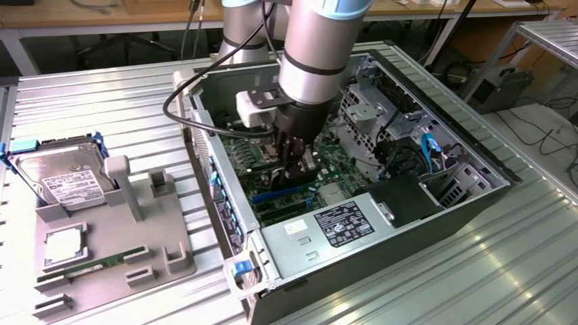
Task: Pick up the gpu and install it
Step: 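Insert the gpu into the slot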
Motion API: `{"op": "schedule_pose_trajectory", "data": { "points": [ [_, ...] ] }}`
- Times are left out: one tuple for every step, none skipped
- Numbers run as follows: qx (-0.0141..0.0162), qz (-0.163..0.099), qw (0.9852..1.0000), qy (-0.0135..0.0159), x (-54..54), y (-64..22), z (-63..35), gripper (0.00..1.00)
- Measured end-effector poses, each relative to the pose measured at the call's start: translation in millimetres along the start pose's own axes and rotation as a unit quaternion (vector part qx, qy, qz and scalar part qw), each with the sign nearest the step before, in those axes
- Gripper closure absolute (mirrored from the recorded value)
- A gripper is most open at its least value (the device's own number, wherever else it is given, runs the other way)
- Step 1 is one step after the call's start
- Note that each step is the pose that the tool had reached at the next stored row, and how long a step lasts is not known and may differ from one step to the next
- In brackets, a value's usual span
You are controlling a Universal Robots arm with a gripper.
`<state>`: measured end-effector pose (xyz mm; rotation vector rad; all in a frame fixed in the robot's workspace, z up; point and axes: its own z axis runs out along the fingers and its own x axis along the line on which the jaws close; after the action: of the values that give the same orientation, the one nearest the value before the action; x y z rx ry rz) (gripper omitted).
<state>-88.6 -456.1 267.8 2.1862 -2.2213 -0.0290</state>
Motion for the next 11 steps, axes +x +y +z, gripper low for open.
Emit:
{"op": "schedule_pose_trajectory", "data": {
  "points": [
    [0.0000, 0.000, 1.0000, -0.0002, 0.0, 0.2, 0.5, 0.74],
    [0.0000, 0.000, 1.0000, -0.0001, -0.1, 0.5, 1.0, 0.74],
    [0.0000, 0.000, 1.0000, -0.0001, -0.1, 0.8, 1.6, 0.74],
    [-0.0001, 0.000, 1.0000, -0.0001, 0.0, 1.1, 2.2, 0.74],
    [-0.0001, 0.000, 1.0000, -0.0001, 0.0, 1.3, 2.8, 0.74],
    [-0.0001, 0.000, 1.0000, -0.0001, 0.0, 1.4, 3.4, 0.74],
    [-0.0001, 0.000, 1.0000, -0.0001, -0.1, 1.4, 4.0, 0.74],
    [-0.0001, 0.000, 1.0000, -0.0001, -0.1, 1.5, 4.5, 0.74],
    [-0.0001, 0.000, 1.0000, -0.0001, -0.1, 1.6, 5.3, 0.74],
    [-0.0001, 0.000, 1.0000, -0.0001, -0.1, 1.6, 6.2, 0.74],
    [-0.0003, 0.000, 1.0000, -0.0001, -0.1, 1.6, 6.6, 0.74]
  ]
}}
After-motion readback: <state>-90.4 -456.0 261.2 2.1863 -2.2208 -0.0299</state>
